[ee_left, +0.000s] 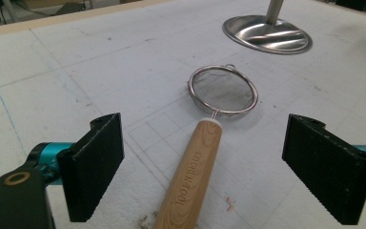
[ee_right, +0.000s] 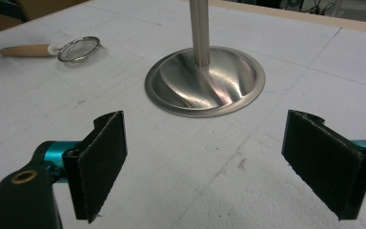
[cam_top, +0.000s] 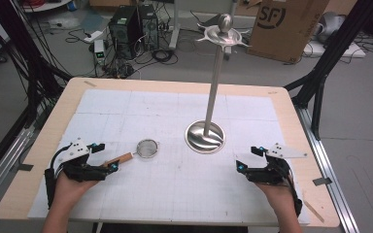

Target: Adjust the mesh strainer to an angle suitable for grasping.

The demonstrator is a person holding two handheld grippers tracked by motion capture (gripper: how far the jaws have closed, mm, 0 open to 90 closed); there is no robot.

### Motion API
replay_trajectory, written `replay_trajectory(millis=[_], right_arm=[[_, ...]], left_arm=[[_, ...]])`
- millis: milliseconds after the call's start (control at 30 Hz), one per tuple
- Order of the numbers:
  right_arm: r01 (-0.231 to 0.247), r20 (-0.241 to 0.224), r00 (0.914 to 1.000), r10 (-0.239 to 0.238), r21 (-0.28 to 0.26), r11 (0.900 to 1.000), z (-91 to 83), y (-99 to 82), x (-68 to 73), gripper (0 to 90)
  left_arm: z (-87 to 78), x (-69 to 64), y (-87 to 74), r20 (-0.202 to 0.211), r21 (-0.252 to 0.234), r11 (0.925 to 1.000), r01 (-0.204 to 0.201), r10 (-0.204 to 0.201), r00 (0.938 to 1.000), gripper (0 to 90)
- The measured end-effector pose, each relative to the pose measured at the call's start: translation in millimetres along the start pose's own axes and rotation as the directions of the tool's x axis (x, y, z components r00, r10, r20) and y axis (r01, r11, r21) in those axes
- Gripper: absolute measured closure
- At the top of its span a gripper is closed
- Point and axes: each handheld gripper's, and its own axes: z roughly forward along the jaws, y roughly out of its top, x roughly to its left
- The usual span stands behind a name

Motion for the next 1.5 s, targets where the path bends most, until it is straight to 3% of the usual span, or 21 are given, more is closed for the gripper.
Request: replay_trajectory(millis=[167,267,333,433,533,633,733,967,1000,1067,1333,1500], right_arm=[[0.001,-0.001,1.0000,-0.001,0.003,1.0000,1.0,-0.5,0.1,14.3],[0.004,-0.002,1.0000,-0.004,0.003,1.0000,0.9,-0.6,0.3,14.3],[0.002,-0.001,1.0000,-0.002,0.002,1.0000,0.3,-0.6,0.4,14.3],[-0.003,-0.001,1.0000,0.003,0.003,1.0000,-0.3,-0.8,0.6,14.3],[-0.003,0.001,1.0000,0.003,0.006,1.0000,-0.1,-1.6,0.3,14.3],[0.000,0.004,1.0000,0.000,0.011,0.9999,1.1,-2.2,0.1,14.4],[-0.001,0.003,1.0000,0.001,0.015,0.9999,1.6,-2.3,0.7,14.4],[-0.003,0.004,1.0000,0.003,0.016,0.9999,0.9,-2.2,1.0,14.4],[-0.003,0.003,1.0000,0.003,0.015,0.9999,1.1,-2.2,1.3,14.3],[0.001,0.004,1.0000,-0.001,0.015,0.9999,1.5,-2.1,1.4,14.4],[0.000,0.005,1.0000,0.000,0.017,0.9999,1.6,-2.0,1.7,14.4],[0.000,0.004,1.0000,0.000,0.017,0.9998,1.7,-2.0,1.5,14.4]], left_arm=[[2.4,1.1,-1.7,-0.018,0.039,0.9992,0.000,0.001,0.9998,20.6],[6.6,0.4,-3.6,-0.009,0.080,0.9967,-0.013,0.014,0.9999,26.0],[11.6,-0.5,-5.3,-0.030,0.120,0.9922,-0.035,0.039,0.9988,28.5],[13.7,1.6,-6.9,-0.062,0.145,0.9891,-0.024,0.033,0.9975,34.7],[14.7,3.5,-8.1,-0.058,0.155,0.9878,-0.018,0.027,0.9979,40.1],[17.8,4.9,-10.5,-0.045,0.183,0.9832,-0.006,0.014,0.9989,44.0],[22.6,4.3,-12.9,-0.033,0.234,0.9721,-0.017,0.025,0.9991,48.4],[22.3,0.4,-12.8,-0.011,0.233,0.9707,-0.059,0.063,0.9979,61.5],[22.0,-1.0,-12.7,0.019,0.236,0.9684,-0.079,0.077,0.9969,64.2],[22.5,-3.4,-12.4,0.021,0.238,0.9665,-0.096,0.094,0.9954,67.7],[21.9,-5.5,-11.4,0.026,0.241,0.9642,-0.111,0.108,0.9938,68.7],[23.5,-11.3,-9.2,0.060,0.243,0.9598,-0.140,0.129,0.9898,69.2]])
